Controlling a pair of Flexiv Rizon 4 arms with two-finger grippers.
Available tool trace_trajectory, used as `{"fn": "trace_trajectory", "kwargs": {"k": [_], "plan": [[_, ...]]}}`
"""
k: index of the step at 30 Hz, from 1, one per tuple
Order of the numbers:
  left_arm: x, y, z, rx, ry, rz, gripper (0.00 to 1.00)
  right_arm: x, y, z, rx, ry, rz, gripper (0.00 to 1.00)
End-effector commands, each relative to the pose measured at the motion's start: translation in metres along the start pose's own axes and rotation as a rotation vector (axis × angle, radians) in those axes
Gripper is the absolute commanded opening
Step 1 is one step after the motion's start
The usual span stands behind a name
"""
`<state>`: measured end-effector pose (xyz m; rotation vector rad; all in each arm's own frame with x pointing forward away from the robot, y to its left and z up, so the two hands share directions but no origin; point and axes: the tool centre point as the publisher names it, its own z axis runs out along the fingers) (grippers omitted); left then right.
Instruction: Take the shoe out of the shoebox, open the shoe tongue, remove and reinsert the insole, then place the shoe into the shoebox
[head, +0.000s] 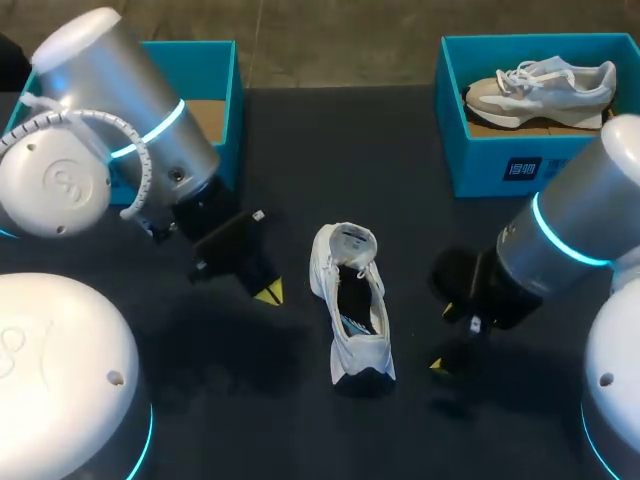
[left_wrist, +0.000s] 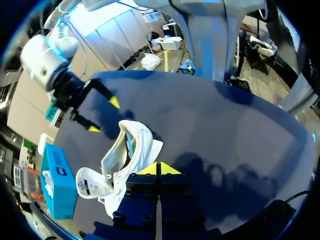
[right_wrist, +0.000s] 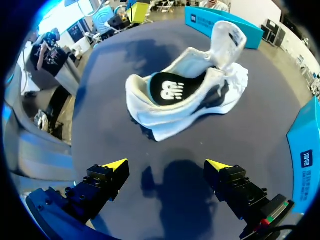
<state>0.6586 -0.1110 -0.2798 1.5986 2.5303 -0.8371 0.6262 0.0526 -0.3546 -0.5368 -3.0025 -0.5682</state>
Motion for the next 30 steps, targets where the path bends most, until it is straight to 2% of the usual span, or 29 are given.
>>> {"fn": "trace_trajectory", "kwargs": {"k": [1,3,9,14,25,28,30], "plan": [[-0.008,-0.003,0.002,-0.017,0.059,0.031,0.0,-0.011,-0.009,-0.033,0.019,0.015,-0.023,1.0],[-0.01,-0.005,0.007,-0.035,0.088,0.054,0.0,-0.016,-0.013,-0.039,0.013,0.015,-0.047,1.0],[-0.023,-0.01,0.016,-0.025,0.14,0.113,0.0,-0.029,-0.031,-0.056,0.007,0.013,-0.076,1.0],[-0.032,-0.013,0.022,-0.034,0.211,0.159,0.0,-0.041,-0.047,-0.063,0.004,0.06,-0.12,1.0],[-0.032,-0.013,0.022,-0.034,0.211,0.159,0.0,-0.041,-0.047,-0.063,0.004,0.06,-0.12,1.0],[-0.042,-0.003,0.023,0.012,0.231,0.196,0.0,-0.043,-0.048,-0.063,0.001,0.064,-0.119,1.0],[-0.047,-0.003,0.024,0.013,0.256,0.232,0.0,-0.046,-0.052,-0.065,-0.011,0.072,-0.13,1.0]]}}
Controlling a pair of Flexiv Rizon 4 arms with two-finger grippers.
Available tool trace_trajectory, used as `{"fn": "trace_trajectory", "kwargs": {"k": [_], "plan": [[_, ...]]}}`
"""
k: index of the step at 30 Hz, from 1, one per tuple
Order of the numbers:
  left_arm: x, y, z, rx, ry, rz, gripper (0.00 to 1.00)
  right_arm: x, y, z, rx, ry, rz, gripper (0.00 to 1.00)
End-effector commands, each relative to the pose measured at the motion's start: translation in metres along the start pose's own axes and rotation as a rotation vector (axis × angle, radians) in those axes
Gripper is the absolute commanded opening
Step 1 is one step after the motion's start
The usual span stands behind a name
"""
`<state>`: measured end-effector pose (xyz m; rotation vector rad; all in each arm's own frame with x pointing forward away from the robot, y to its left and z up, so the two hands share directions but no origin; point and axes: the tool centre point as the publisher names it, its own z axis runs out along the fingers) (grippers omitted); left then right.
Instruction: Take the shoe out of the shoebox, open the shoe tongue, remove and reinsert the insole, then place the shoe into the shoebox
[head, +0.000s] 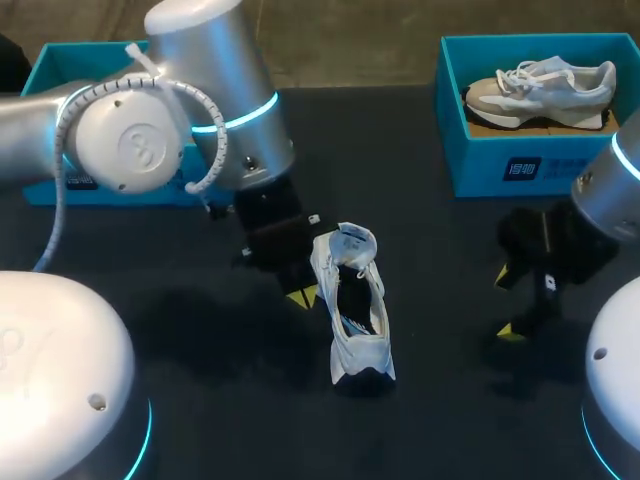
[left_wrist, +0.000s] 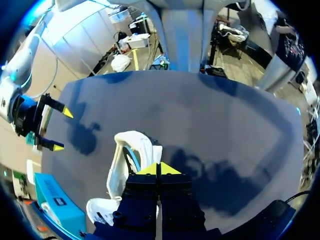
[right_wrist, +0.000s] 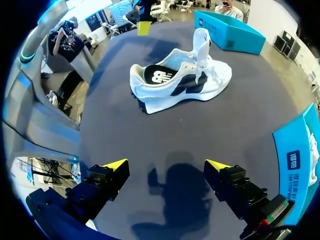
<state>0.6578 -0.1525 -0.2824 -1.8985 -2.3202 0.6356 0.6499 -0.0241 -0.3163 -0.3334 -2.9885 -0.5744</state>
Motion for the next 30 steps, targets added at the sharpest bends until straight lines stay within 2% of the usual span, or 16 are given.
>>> {"fn": "trace_trajectory", "kwargs": {"k": [1,11,25,30], "plan": [[-0.014,0.013,0.0,0.025,0.056,0.043,0.0,-0.003,-0.01,-0.004,-0.018,0.01,-0.012,1.0],[-0.036,0.013,0.016,0.029,0.178,0.154,0.0,-0.007,-0.036,-0.018,-0.028,0.049,-0.044,1.0],[-0.044,0.01,0.05,0.034,0.38,0.279,0.0,-0.007,-0.036,-0.018,-0.028,0.049,-0.044,1.0],[-0.041,0.013,0.056,0.036,0.414,0.292,0.0,-0.007,-0.036,-0.018,-0.028,0.049,-0.044,1.0]]}}
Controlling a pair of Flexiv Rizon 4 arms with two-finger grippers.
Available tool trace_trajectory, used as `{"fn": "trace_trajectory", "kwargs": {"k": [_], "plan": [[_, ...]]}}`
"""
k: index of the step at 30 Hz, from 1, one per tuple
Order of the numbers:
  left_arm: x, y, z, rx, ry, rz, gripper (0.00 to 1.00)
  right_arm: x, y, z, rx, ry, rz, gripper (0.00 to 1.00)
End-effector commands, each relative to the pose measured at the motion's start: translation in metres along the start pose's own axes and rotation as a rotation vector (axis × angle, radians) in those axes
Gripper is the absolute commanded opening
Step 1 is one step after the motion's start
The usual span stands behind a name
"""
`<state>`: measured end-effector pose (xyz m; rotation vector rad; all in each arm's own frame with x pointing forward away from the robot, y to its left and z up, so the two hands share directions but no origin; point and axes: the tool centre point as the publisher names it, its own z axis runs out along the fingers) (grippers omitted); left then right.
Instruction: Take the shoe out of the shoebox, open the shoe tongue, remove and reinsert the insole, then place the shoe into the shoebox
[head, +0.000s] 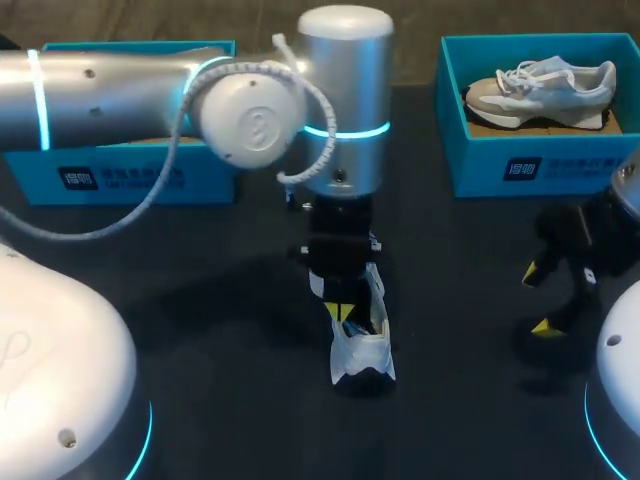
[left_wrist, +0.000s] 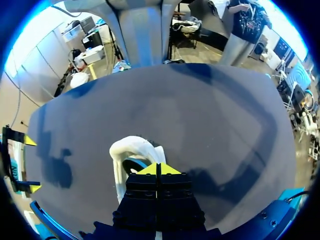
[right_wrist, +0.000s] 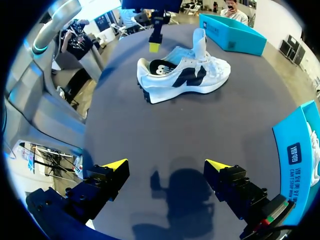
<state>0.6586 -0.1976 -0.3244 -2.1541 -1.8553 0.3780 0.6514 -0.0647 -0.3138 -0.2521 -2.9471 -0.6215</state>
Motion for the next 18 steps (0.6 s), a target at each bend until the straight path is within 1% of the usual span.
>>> {"fn": "trace_trajectory", "kwargs": {"k": [1,9,18], "plan": [[-0.006,0.006,0.006,0.009,0.115,0.005,0.0,0.002,0.0,-0.001,0.001,-0.003,0.0,1.0],[-0.007,0.008,0.014,0.022,0.118,0.009,0.0,0.002,0.0,-0.001,0.001,-0.003,0.0,1.0],[-0.008,0.011,0.024,0.009,0.118,-0.003,0.0,0.002,0.0,-0.001,0.001,-0.003,0.0,1.0]]}}
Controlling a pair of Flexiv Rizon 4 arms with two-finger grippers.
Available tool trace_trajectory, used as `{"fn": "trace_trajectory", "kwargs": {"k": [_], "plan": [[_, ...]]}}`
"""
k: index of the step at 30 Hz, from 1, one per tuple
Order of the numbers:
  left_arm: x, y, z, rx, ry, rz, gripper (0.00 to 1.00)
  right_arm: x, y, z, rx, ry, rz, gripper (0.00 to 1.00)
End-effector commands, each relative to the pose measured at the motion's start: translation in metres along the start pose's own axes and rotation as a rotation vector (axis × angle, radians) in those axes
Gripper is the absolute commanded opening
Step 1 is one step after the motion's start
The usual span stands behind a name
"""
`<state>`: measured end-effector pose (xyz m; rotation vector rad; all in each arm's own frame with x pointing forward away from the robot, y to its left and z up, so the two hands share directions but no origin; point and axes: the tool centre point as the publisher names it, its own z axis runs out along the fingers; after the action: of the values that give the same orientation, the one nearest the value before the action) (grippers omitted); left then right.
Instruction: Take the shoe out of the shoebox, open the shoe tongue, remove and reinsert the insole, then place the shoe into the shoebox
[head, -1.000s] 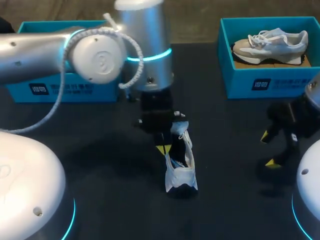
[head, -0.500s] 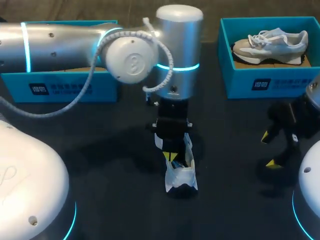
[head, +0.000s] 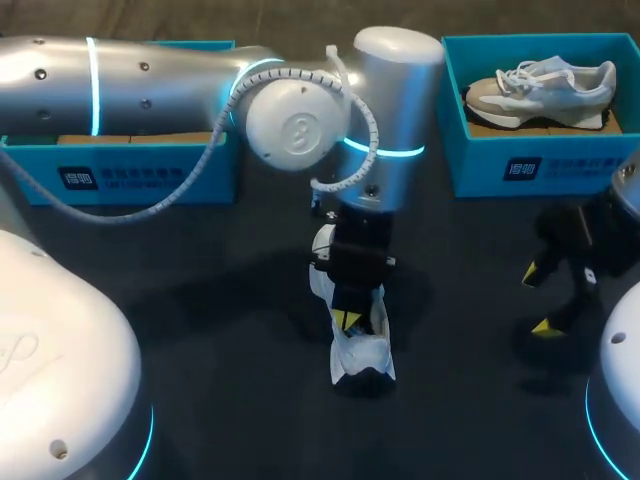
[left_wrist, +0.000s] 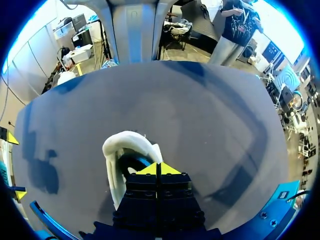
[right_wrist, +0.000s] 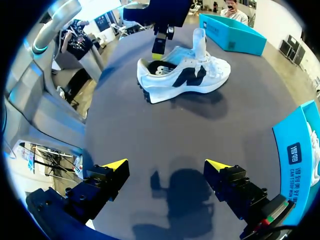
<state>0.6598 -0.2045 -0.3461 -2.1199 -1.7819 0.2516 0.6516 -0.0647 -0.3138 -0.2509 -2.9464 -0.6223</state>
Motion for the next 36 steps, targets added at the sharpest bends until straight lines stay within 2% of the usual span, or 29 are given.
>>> {"fn": "trace_trajectory", "kwargs": {"k": [1,10,19,36], "plan": [[-0.002,0.002,0.005,-0.009,-0.005,-0.009,0.0,0.002,0.0,-0.001,0.001,-0.004,0.0,1.0],[-0.004,0.002,0.012,0.002,-0.027,-0.016,0.0,0.002,0.0,-0.001,0.001,-0.004,0.0,1.0],[-0.003,0.004,-0.001,-0.025,-0.055,-0.019,0.0,0.002,0.0,-0.001,0.001,-0.004,0.0,1.0],[-0.004,0.014,0.022,0.005,-0.029,-0.044,0.0,0.002,0.0,-0.001,0.001,-0.004,0.0,1.0]]}}
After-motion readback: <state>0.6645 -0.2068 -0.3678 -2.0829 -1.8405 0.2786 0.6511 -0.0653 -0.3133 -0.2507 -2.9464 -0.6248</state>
